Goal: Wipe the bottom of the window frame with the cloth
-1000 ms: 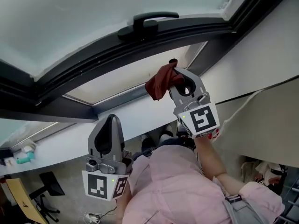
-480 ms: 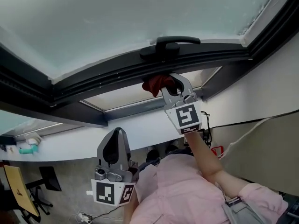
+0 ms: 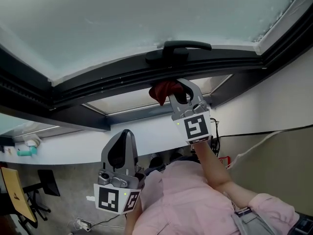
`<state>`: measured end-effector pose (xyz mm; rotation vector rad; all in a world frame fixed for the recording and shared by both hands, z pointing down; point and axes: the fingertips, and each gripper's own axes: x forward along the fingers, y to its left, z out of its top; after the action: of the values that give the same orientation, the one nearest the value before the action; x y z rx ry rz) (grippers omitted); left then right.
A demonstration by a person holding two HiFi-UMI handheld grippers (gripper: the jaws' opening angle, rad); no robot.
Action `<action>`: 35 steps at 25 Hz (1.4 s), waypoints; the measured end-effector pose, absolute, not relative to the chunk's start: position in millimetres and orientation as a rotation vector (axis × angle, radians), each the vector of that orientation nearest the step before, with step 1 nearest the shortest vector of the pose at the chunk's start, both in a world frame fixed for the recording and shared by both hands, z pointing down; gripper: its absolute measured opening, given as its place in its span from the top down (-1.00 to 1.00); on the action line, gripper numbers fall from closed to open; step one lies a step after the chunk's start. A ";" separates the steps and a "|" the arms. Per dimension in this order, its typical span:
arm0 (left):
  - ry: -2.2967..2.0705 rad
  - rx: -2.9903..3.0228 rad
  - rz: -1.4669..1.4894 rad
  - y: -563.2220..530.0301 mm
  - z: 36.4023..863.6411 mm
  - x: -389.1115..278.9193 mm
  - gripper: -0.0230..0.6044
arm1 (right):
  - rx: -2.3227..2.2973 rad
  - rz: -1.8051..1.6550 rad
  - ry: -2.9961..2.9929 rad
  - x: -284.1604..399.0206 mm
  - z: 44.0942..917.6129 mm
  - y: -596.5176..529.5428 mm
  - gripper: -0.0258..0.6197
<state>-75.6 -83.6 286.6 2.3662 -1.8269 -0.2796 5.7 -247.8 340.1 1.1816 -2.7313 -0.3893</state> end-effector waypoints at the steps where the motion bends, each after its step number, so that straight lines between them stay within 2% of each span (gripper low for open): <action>1: -1.828 2.368 -0.277 -84.4 286.4 -74.8 0.94 | 1.178 -0.386 -2.736 7.4 340.3 -248.6 0.75; 22: -1.777 2.403 -0.282 -91.9 285.3 -46.3 0.94 | 1.275 -0.319 -2.701 57.0 341.5 -265.6 0.76; 35: -1.705 2.426 -0.252 -87.8 291.0 -10.7 0.94 | 1.157 -0.401 -2.703 55.2 340.8 -267.0 0.75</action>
<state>-10.7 -87.8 291.0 2.4259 -1.7052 -0.2520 55.2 -267.0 340.8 1.1573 -2.7027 -0.4015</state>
